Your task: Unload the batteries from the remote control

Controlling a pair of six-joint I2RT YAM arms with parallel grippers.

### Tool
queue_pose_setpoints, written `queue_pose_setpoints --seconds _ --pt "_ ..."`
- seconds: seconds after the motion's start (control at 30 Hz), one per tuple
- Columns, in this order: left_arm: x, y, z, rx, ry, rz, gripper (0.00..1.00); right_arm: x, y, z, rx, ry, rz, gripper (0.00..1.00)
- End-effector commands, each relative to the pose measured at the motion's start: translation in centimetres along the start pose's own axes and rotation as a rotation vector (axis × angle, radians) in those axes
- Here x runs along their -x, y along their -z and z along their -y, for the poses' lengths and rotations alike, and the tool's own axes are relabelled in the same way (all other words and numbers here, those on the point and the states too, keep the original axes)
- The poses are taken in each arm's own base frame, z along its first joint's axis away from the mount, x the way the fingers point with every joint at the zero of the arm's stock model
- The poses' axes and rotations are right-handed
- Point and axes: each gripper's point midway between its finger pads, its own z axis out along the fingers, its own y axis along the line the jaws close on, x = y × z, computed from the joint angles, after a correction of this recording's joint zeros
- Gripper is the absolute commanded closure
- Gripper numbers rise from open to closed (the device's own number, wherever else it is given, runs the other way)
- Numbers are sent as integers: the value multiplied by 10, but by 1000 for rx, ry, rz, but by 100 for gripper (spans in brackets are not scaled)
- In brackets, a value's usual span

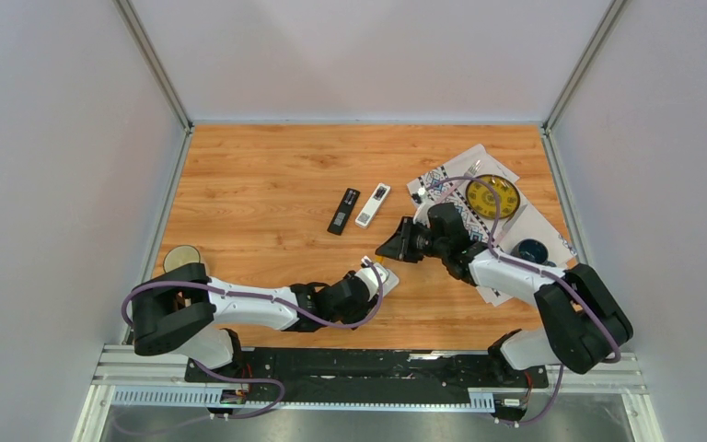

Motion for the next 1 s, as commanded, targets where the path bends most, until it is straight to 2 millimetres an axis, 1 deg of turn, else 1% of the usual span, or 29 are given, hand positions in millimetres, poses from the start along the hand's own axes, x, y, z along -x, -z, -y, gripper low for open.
queue_pose_setpoints --seconds 0.0,0.07,0.1,0.17,0.2,0.4,0.57,0.67,0.7,0.77,0.8,0.93,0.97 --pt "0 -1 -4 18 4 -2 100 14 -5 -37 150 -19 27 100" --pt "0 -1 -4 23 5 -2 100 10 -6 -42 155 -19 5 100" --pt "0 -1 -5 24 6 -4 100 10 -7 -49 165 2 -5 100" --pt "-1 -1 -5 26 8 -1 100 2 -7 -48 142 4 -42 100" --pt "-1 -1 -5 26 8 -1 100 1 -7 -51 147 9 -51 100" --pt "0 -1 -6 31 9 0 100 0 -5 -54 158 12 -59 100" --pt "1 1 -9 47 13 2 100 10 -1 -55 149 34 -23 100" --pt "7 3 -12 63 16 21 100 20 5 -50 126 33 8 100" --pt "8 4 -11 61 14 27 100 27 7 -45 112 38 26 100" --pt "11 5 -14 73 13 34 100 32 13 -40 91 45 42 100" --pt "13 4 -14 74 7 37 100 38 16 -34 71 55 63 100" --pt "15 0 -16 68 -18 11 100 50 29 -22 25 68 97 100" --pt "13 -1 -16 56 -27 -3 97 51 31 -20 18 69 100 100"
